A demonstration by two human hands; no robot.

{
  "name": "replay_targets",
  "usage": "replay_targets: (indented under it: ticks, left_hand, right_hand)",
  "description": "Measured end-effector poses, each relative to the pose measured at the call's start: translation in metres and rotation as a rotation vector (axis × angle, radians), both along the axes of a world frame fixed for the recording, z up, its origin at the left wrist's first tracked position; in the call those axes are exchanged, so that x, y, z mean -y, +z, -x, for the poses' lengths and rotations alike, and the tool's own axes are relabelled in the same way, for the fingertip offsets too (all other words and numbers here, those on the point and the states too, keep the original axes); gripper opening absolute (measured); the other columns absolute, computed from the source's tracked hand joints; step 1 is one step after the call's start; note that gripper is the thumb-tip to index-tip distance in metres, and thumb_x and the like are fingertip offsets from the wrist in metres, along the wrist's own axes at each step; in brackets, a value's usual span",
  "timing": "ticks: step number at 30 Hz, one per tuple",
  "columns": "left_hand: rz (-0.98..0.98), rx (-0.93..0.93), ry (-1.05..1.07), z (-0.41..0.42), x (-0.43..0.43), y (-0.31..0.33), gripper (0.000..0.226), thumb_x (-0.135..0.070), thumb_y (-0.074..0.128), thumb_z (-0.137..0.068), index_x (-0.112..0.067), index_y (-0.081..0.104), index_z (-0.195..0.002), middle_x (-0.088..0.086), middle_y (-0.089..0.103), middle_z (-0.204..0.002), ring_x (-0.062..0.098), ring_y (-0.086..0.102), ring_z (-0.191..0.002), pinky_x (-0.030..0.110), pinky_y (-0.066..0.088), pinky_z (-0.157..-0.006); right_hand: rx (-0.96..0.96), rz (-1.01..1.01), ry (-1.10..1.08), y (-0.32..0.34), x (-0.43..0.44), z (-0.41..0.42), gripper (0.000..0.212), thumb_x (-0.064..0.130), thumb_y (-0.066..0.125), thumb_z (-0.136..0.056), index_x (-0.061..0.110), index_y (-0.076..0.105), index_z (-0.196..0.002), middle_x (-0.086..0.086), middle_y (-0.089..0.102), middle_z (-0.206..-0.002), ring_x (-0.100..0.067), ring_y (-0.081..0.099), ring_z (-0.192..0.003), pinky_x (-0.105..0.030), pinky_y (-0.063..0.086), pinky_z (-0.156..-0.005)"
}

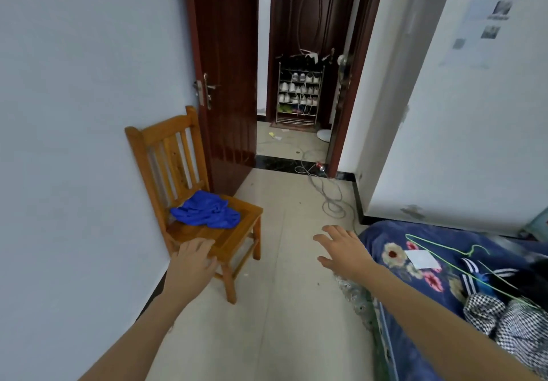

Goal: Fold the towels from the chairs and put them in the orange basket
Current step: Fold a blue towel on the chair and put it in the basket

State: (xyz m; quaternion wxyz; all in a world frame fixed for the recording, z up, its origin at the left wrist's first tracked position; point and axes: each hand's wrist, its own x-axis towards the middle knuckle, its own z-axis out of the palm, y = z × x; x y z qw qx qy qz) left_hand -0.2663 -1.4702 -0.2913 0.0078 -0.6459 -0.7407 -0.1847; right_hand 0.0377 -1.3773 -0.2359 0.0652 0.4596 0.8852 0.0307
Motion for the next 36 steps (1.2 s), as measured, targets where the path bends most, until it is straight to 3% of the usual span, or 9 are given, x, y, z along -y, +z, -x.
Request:
replay_targets:
  ticks: [8,13,15,18,23,26,29,36]
  left_hand:
    - [0.05,0.081,0.101,-0.038,-0.111,-0.013,0.052,-0.041,0.038,-0.073,-0.005,0.069,-0.096,0.013,0.068,-0.087,0.034,0.065,-0.069,0.04,0.055,-0.055]
    - [0.087,0.147,0.235,-0.043,-0.137,-0.025,0.069,-0.05,0.028,-0.072,-0.009,0.063,-0.114,0.011,0.063,-0.11,0.036,0.057,-0.101,0.043,0.046,-0.081]
    - [0.098,0.181,0.299,-0.032,-0.149,-0.032,0.06,-0.046,0.033,-0.076,-0.01,0.064,-0.111,0.009,0.063,-0.11,0.034,0.056,-0.102,0.041,0.046,-0.081]
    - [0.178,0.191,0.39,-0.009,-0.171,-0.046,0.029,-0.032,0.048,-0.089,-0.019,0.06,-0.112,0.002,0.06,-0.116,0.026,0.051,-0.109,0.038,0.044,-0.087]
    - [0.238,0.25,0.551,0.039,-0.248,-0.067,0.034,-0.026,0.047,-0.093,-0.014,0.051,-0.124,0.007,0.053,-0.127,0.028,0.046,-0.118,0.037,0.041,-0.094]
    - [0.297,0.362,0.576,0.05,-0.298,-0.074,0.043,-0.025,0.045,-0.092,-0.017,0.044,-0.134,0.007,0.046,-0.135,0.027,0.041,-0.123,0.036,0.038,-0.097]
    - [0.29,0.406,0.53,0.063,-0.35,-0.079,0.053,-0.043,0.038,-0.087,-0.022,0.044,-0.136,0.001,0.042,-0.142,0.024,0.038,-0.128,0.037,0.036,-0.102]
    - [0.359,0.391,0.508,0.074,-0.45,-0.088,0.046,-0.03,0.043,-0.095,-0.018,0.036,-0.139,0.003,0.042,-0.14,0.021,0.036,-0.13,0.034,0.035,-0.105]
  right_hand:
    - [-0.011,0.02,0.115,0.012,-0.135,-0.018,0.051,0.036,0.04,-0.096,0.021,0.027,-0.143,-0.003,0.019,-0.152,-0.019,0.02,-0.139,-0.033,0.021,-0.109]
    - [-0.011,0.072,0.187,0.001,-0.192,0.002,0.05,0.037,0.039,-0.097,0.021,0.027,-0.143,-0.004,0.019,-0.152,-0.021,0.02,-0.139,-0.034,0.021,-0.108]
    - [-0.011,0.097,0.218,-0.006,-0.216,0.015,0.05,0.036,0.039,-0.097,0.021,0.027,-0.143,-0.005,0.019,-0.152,-0.022,0.019,-0.139,-0.035,0.021,-0.108]
    - [0.0,0.116,0.269,-0.016,-0.254,0.042,0.051,0.034,0.04,-0.096,0.021,0.027,-0.143,-0.007,0.021,-0.151,-0.023,0.02,-0.138,-0.036,0.022,-0.109]
    - [0.075,0.104,0.389,-0.026,-0.348,0.099,0.05,0.031,0.04,-0.096,0.02,0.027,-0.143,-0.008,0.024,-0.149,-0.024,0.024,-0.136,-0.036,0.023,-0.107]
    - [0.153,0.106,0.436,-0.027,-0.402,0.124,0.05,0.032,0.04,-0.096,0.02,0.027,-0.143,-0.008,0.022,-0.15,-0.024,0.024,-0.135,-0.036,0.025,-0.106]
    - [0.155,0.115,0.428,-0.026,-0.455,0.147,0.051,0.032,0.04,-0.096,0.021,0.026,-0.144,-0.006,0.022,-0.151,-0.022,0.025,-0.135,-0.033,0.026,-0.105]
    - [0.17,0.189,0.385,-0.047,-0.559,0.162,0.053,0.034,0.041,-0.096,0.022,0.024,-0.145,-0.005,0.018,-0.153,-0.02,0.022,-0.137,-0.032,0.024,-0.106]
